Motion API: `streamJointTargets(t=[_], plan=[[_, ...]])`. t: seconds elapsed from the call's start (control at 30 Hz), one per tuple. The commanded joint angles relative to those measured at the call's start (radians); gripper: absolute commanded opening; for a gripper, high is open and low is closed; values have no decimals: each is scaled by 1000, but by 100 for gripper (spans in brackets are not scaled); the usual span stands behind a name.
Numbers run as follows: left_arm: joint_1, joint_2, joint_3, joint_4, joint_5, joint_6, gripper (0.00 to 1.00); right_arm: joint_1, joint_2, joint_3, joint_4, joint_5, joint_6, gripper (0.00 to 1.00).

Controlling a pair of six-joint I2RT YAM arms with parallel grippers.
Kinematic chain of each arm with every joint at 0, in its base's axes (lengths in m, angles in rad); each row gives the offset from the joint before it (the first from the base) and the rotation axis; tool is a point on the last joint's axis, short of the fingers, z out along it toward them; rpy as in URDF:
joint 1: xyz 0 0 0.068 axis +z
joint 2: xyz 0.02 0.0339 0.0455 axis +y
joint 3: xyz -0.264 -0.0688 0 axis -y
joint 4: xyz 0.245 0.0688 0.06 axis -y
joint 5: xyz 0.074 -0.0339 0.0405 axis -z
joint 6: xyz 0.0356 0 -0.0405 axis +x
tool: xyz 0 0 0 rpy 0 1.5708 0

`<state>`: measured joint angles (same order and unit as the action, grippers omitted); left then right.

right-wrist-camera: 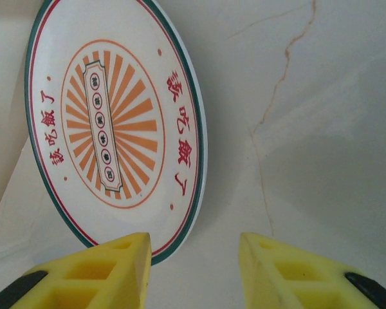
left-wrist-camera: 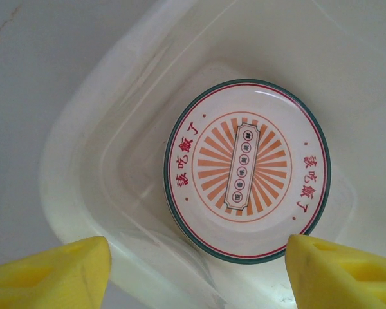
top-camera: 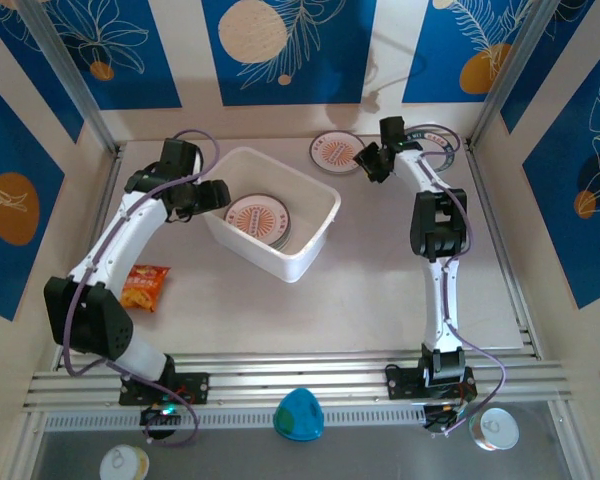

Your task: Place the plates into the plastic bin on the countertop

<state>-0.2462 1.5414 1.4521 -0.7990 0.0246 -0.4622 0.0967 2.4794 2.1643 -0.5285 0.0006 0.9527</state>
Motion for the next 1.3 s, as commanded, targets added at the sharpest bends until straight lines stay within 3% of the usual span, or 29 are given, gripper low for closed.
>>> streamJointTargets(t=[0.0, 0.63, 0.97, 1.27], plan=[[4, 6, 29, -21, 10, 2, 73, -5, 37, 41, -35, 6, 20, 42], [1, 21, 4, -14, 41, -8, 73, 15, 134, 136, 37, 13, 34, 42], [2, 30, 5, -18, 44, -9, 73, 27, 223, 259, -32, 27, 55, 41], [1, 29, -13, -23, 41, -8, 72, 35, 219, 246, -15, 67, 54, 25]])
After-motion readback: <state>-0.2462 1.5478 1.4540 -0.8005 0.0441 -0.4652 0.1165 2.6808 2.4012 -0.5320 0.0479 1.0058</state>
